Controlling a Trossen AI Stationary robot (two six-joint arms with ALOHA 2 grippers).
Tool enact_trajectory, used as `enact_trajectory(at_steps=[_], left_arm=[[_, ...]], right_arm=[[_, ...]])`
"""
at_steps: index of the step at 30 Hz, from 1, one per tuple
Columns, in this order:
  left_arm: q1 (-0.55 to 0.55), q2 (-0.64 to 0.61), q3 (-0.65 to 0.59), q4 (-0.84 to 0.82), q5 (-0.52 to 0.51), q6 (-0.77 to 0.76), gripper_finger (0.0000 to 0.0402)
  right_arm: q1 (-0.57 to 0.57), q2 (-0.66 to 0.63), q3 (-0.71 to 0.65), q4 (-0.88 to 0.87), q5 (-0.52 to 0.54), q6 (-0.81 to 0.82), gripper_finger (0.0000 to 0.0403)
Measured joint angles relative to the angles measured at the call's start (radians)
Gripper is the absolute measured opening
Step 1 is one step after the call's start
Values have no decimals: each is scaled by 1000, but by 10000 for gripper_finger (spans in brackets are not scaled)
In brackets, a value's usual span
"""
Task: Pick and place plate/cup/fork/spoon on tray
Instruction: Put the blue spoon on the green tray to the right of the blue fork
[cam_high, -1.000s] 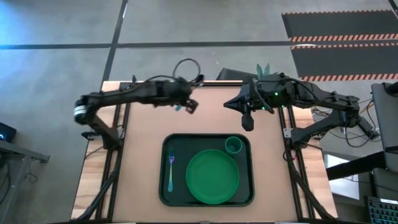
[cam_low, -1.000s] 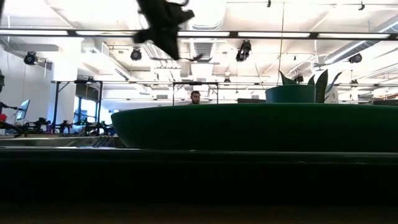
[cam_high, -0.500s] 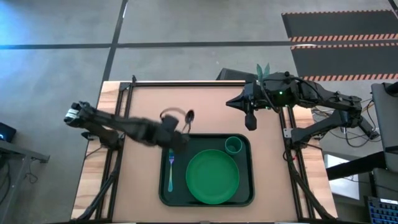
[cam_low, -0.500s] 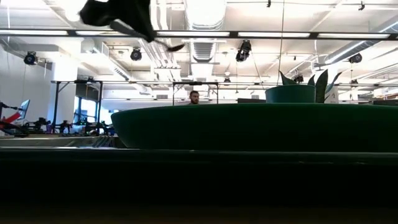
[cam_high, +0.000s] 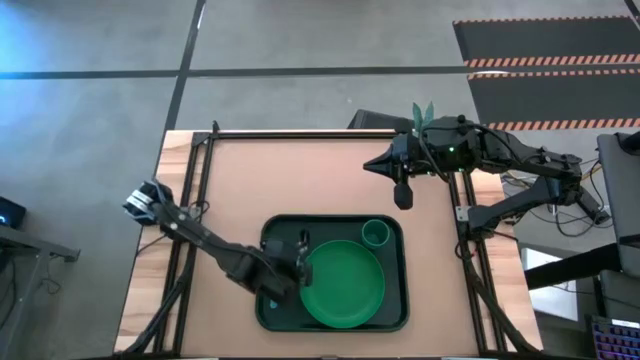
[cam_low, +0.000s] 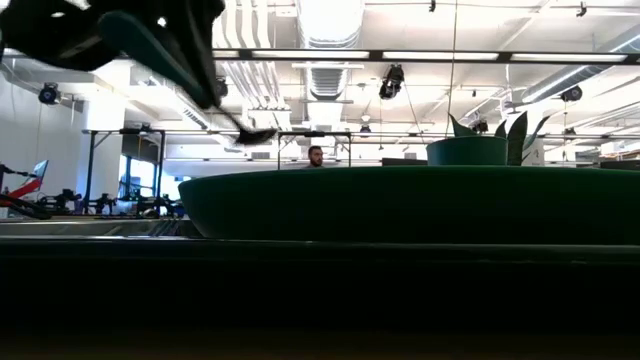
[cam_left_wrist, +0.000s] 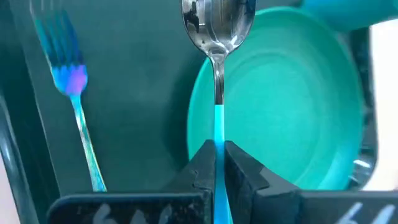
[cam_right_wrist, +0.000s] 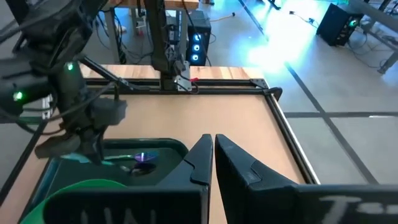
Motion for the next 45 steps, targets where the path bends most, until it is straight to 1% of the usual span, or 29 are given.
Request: enact_trajectory(at_steps=[4, 8, 13, 18, 21, 25, 34, 38, 41, 45], left_arm=[[-7, 41, -1, -1, 44, -63, 0], [-5, 90, 6, -2, 45, -176, 0], [-5, 167, 36, -1, 47, -270, 0], [-5, 212, 63, -2, 116, -290, 0], [-5, 215, 64, -35, 155, -291, 0], [-6, 209, 63, -107, 172, -296, 0], [-5, 171, 70, -139, 147, -294, 0], [-5, 147, 78, -157, 97, -294, 0], [-5, 143, 87, -215, 97, -294, 0], [-5, 143, 87, -207, 111, -294, 0]], right_arm=[[0, 0, -2, -38, 0, 9, 9], [0, 0, -5, -84, 0, -13, 9], [0, 0, -5, -136, -3, -18, 9], [0, 0, -6, -181, -3, -40, 9], [0, 0, -6, -194, -3, -45, 9], [0, 0, -6, -203, -3, -53, 9], [-1, 1, -6, -194, -2, -53, 9], [-1, 1, -6, -185, -1, -52, 9], [-1, 1, -6, -175, -1, -52, 9], [-1, 1, -6, -170, -1, -43, 9]])
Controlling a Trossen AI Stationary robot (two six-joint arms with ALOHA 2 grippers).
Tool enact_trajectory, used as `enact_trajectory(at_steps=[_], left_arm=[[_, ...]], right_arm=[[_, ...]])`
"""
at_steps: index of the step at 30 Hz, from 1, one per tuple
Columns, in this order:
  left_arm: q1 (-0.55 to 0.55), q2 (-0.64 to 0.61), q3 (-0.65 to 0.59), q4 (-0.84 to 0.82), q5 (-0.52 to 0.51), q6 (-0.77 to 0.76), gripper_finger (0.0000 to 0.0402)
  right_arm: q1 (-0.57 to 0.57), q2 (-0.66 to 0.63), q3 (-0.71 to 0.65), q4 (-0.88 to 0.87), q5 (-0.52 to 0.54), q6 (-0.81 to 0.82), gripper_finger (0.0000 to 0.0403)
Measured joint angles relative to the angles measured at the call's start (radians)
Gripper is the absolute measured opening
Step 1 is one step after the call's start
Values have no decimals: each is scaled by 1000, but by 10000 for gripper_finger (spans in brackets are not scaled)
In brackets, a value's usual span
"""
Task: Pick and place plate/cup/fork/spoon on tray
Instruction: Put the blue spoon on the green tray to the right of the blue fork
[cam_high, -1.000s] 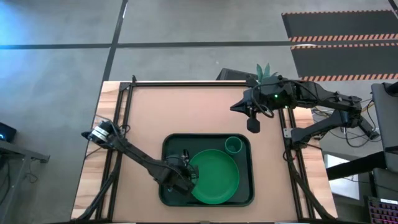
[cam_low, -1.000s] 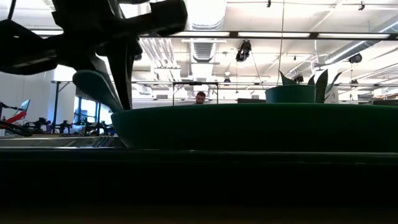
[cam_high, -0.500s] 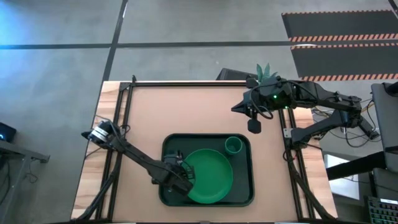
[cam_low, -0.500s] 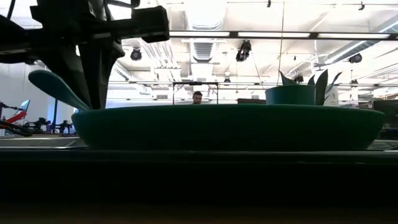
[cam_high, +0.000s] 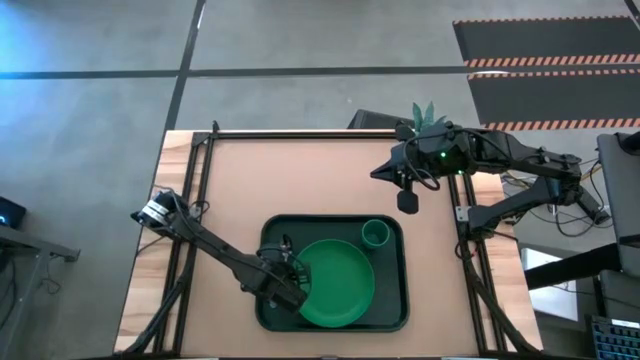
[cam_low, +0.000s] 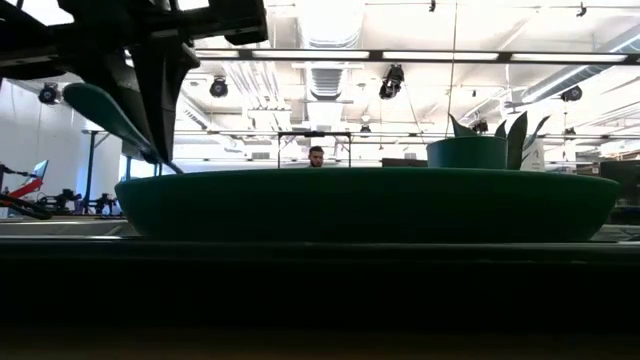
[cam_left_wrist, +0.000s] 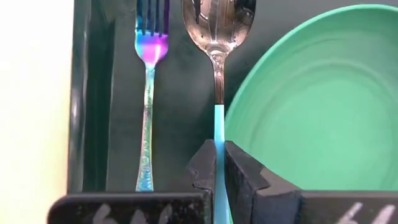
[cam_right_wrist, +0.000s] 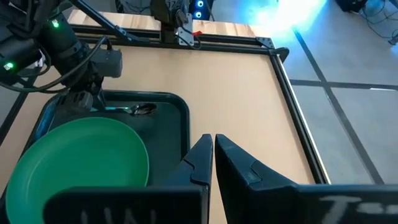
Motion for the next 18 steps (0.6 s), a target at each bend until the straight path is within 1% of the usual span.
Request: enact_trajectory(at_steps=[3, 7, 13, 18], left_arm=[[0, 7, -9, -1, 3, -1, 0], [1, 22, -18, 6, 71, -2, 0], [1, 30, -58, 125, 54, 0, 0], [1, 30, -85, 149, 39, -1, 0]], right_arm=[[0, 0, 0, 0, 0, 1, 9], [0, 0, 0, 0, 0, 2, 9], [0, 0, 0, 0, -1, 8, 9], [1, 0, 0, -1, -1, 8, 9]])
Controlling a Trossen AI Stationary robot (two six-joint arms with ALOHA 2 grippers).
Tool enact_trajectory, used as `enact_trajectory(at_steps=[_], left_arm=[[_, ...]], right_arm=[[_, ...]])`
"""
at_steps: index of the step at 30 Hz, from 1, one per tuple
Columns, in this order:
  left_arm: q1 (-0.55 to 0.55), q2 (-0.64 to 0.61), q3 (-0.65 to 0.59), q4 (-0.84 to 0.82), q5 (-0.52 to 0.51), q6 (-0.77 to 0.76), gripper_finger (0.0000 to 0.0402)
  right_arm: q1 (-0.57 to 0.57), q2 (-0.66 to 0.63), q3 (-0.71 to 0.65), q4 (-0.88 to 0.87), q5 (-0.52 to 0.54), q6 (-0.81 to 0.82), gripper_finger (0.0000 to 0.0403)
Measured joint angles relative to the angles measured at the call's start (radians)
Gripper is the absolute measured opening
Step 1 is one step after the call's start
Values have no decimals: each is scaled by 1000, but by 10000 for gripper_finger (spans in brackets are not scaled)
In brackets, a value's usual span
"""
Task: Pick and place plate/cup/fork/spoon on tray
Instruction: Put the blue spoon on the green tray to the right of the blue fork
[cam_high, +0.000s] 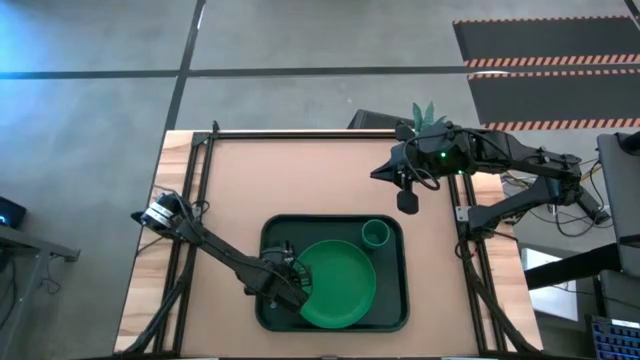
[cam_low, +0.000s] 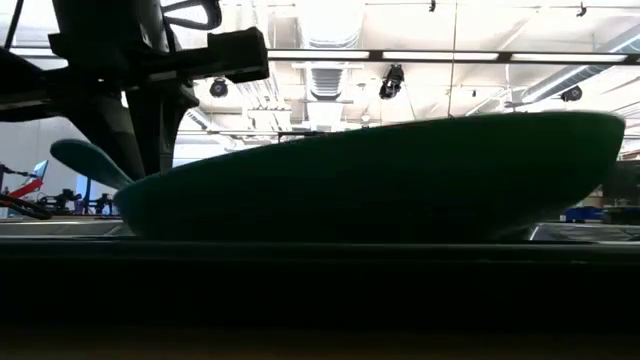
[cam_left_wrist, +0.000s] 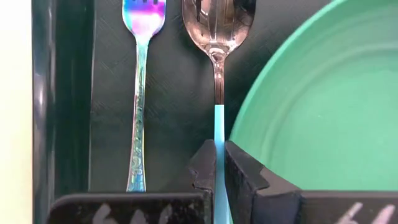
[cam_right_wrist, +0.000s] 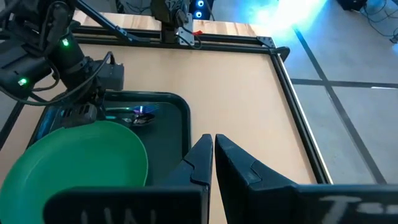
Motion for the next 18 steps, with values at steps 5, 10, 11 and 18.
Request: enact_trajectory(at_steps=[5, 10, 11, 18], left_arm=[[0, 0, -8, 27, 6, 1, 0], [-3, 0, 7, 40, 28, 24, 0], [-4, 0, 13, 36, 29, 27, 0], [-4, -3, 67, -63, 30, 32, 0]], right_arm=[[0, 0, 0, 0, 0, 5, 9], [0, 0, 0, -1, 0, 7, 9], [0, 0, 0, -1, 0, 7, 9], [0, 1, 0, -1, 0, 8, 9]])
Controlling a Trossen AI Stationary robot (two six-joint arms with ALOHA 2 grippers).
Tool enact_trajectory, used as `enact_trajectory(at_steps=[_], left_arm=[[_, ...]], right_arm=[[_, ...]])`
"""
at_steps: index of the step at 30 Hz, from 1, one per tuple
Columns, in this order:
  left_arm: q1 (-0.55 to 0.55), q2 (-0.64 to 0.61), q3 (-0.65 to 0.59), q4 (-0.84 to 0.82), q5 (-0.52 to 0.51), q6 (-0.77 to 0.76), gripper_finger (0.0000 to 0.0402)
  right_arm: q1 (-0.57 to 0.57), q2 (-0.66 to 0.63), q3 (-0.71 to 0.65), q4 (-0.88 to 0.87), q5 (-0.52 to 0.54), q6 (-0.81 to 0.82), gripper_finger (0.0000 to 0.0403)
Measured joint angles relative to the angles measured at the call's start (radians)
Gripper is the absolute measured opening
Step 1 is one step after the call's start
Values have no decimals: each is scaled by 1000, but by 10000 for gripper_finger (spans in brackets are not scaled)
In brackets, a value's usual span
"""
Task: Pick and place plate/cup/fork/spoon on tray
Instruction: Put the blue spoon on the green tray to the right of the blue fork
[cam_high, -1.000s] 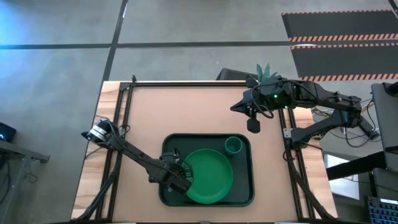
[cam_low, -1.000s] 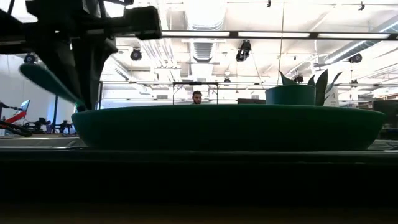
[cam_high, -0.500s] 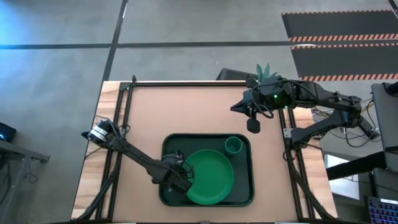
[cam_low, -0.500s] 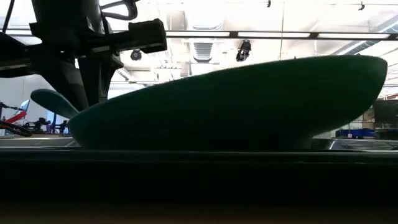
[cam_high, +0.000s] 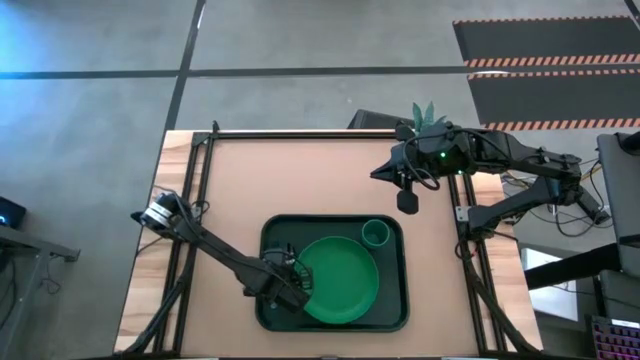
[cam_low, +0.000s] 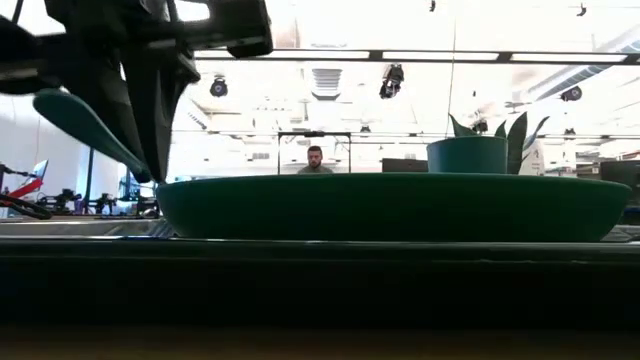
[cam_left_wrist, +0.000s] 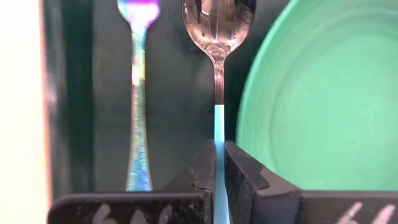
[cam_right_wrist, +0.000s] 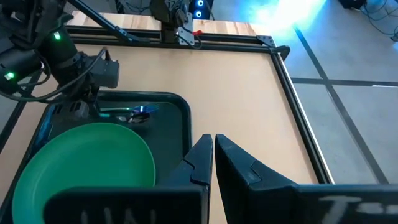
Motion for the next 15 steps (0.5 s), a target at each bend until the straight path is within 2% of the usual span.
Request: enact_trajectory(at_steps=[3, 15], left_arm=[[0, -6, 6, -49, -2, -2, 0], [3, 25, -29, 30, 3, -5, 0]], right_arm=[[0, 0, 0, 0, 0, 0, 9], [0, 0, 0, -1, 0, 6, 9]])
